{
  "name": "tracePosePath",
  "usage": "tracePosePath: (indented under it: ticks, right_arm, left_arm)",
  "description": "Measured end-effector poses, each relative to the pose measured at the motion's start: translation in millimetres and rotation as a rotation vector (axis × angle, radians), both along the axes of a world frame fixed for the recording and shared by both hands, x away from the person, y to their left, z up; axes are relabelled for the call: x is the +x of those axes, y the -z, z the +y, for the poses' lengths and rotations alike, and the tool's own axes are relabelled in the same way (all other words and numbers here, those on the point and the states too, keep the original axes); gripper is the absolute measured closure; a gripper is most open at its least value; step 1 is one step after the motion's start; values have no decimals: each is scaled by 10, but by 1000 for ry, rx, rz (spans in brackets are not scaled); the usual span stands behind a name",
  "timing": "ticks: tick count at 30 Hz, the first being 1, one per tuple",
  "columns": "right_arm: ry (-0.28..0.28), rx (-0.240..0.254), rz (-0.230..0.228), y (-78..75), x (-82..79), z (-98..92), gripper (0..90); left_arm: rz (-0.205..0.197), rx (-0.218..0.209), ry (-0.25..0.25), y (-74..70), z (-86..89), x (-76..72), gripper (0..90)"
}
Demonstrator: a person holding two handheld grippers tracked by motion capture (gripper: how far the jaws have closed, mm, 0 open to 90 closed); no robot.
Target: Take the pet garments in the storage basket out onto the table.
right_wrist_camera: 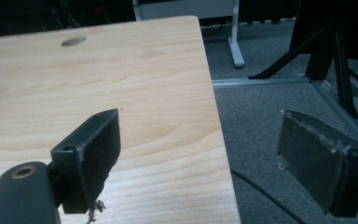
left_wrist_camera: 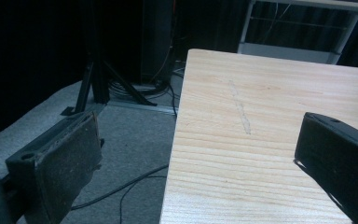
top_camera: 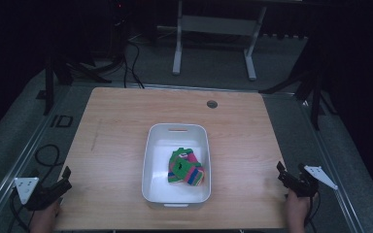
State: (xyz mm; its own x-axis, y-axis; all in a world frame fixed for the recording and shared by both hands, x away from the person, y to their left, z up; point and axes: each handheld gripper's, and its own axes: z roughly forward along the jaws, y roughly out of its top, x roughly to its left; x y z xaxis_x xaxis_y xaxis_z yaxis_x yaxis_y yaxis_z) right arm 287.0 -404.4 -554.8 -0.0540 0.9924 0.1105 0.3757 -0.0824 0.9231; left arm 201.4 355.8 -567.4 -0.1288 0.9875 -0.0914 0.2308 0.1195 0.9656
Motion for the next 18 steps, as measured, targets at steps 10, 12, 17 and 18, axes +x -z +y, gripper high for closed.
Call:
tracePosePath:
  ticks: [10, 12, 17, 18]
  right_arm:
    - [-20, -7, 10, 13, 12, 24, 132]
    - [-22, -4, 12, 13, 16, 15, 132]
    - [-144, -11, 65, 3, 92, -21, 137]
    - [-166, -44, 70, 2, 106, -25, 138]
  left_arm:
    - [-1, -2, -2, 1, 10, -2, 9]
    - [-1, -1, 0, 0, 8, -2, 9]
    - [3, -6, 5, 0, 15, 2, 9]
    - [4, -9, 5, 0, 15, 3, 9]
